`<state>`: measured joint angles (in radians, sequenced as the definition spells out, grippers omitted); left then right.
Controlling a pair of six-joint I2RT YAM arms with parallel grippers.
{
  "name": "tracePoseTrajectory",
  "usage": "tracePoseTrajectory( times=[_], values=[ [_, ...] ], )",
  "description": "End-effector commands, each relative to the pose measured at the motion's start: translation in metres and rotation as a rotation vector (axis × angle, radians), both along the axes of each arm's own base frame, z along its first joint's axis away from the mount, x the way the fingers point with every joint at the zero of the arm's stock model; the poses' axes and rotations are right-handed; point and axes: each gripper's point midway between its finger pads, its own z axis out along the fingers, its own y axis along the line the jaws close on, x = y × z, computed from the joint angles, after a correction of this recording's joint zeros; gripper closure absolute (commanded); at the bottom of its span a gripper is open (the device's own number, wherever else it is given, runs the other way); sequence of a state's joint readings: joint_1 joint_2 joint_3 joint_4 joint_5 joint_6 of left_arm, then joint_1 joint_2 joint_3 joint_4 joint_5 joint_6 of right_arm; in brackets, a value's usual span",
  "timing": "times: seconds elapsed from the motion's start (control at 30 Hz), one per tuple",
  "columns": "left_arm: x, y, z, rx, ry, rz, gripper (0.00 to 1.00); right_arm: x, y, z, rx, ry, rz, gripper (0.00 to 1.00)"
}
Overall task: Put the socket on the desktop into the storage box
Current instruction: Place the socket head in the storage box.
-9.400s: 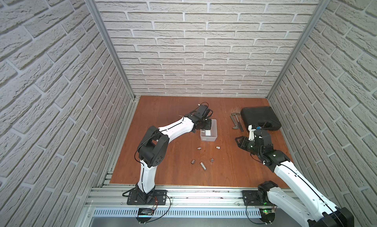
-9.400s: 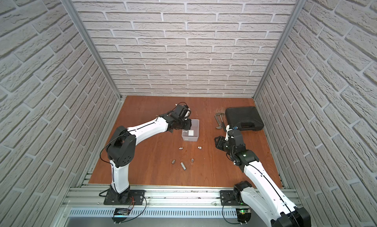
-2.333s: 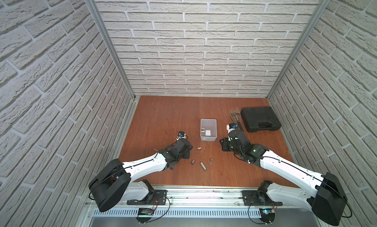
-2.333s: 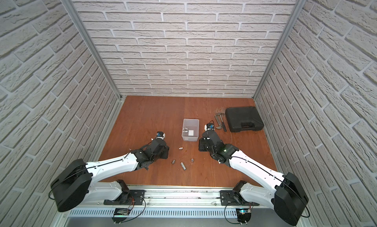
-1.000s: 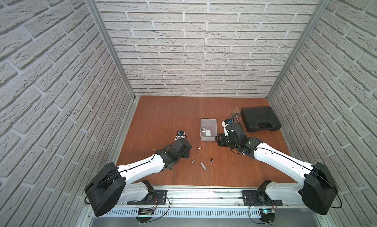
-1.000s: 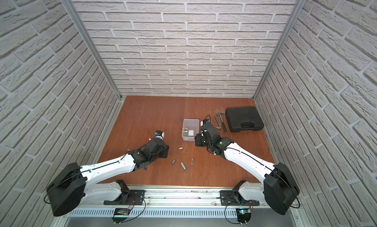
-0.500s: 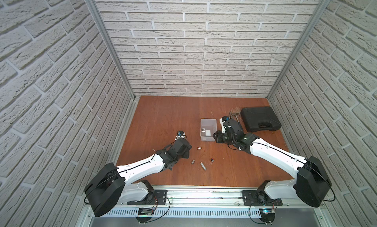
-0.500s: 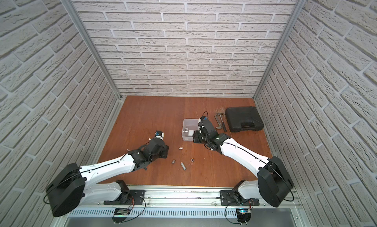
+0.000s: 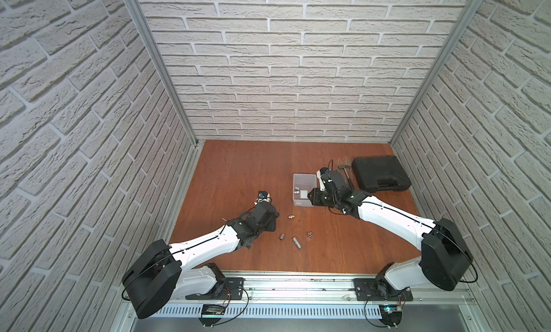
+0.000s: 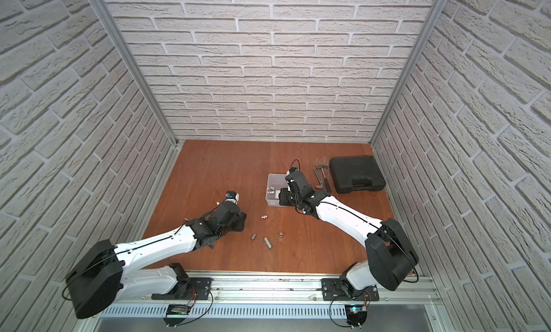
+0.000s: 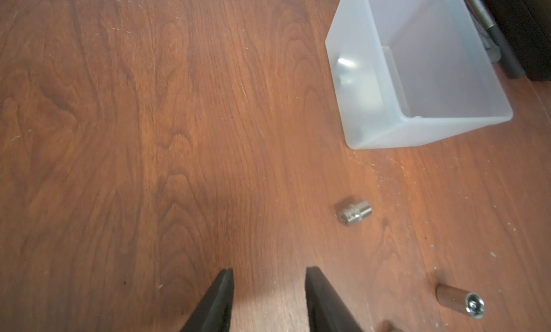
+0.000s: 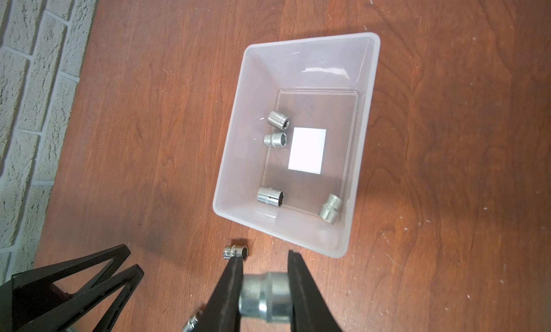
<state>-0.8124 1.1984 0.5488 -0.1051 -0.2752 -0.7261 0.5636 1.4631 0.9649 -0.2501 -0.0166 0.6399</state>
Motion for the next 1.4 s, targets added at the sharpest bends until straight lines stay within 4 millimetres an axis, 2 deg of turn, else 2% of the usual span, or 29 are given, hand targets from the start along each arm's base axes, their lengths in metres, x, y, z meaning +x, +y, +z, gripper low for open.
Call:
tracePoseTrajectory(
  times=[0.0, 0.37, 0.97, 1.37],
  values=[
    [0.007, -0.004, 0.013, -0.021, -0.029, -0.004, 0.54, 0.012, 0.004, 0.015, 0.023, -0.052, 0.006, 0.98],
    [0.008, -0.007, 0.012, -0.019, -0.025, -0.017, 0.55, 0.025, 0.004, 0.015, 0.0, -0.054, 0.006, 0.98],
    [0.004, -0.001, 0.014, -0.031, -0.03, -0.003, 0.55, 0.051, 0.016, -0.012, -0.053, -0.007, 0.01, 0.97],
    [0.005, -0.001, 0.019, -0.043, -0.044, 0.0, 0.54, 0.059, 0.019, -0.022, -0.063, -0.002, 0.017, 0.71]
  ],
)
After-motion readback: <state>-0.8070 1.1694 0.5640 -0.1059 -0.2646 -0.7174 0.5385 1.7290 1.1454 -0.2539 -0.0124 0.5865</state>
